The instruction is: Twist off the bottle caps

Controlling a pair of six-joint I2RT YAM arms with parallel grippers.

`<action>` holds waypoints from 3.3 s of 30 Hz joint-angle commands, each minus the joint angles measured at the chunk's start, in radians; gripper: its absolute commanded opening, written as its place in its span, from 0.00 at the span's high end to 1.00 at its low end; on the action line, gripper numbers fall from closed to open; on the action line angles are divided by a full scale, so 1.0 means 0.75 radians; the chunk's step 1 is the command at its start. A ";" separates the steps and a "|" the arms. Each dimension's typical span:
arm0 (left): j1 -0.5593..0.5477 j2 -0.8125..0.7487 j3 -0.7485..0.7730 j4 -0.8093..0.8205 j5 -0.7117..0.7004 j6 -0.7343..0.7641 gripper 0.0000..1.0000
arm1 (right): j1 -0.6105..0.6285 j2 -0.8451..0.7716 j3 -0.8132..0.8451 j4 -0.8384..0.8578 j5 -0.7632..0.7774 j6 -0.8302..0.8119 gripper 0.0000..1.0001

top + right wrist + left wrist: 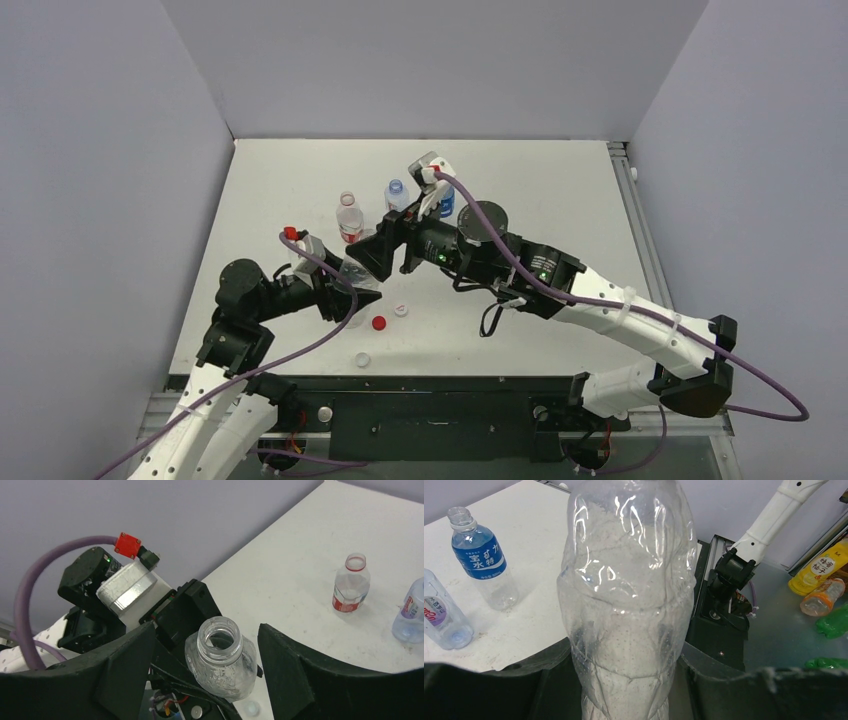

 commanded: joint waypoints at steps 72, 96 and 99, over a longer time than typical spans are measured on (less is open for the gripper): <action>0.006 -0.048 0.194 -0.536 -0.747 0.187 0.03 | -0.372 -0.093 -0.760 0.378 0.811 -0.244 0.20; 0.705 0.336 -0.362 0.414 -0.564 0.388 0.03 | -1.415 -0.522 -1.375 0.658 0.793 -0.363 0.19; 0.706 0.402 -0.452 0.622 -0.561 0.382 0.03 | -1.436 -0.492 -1.413 0.757 0.747 -0.385 0.19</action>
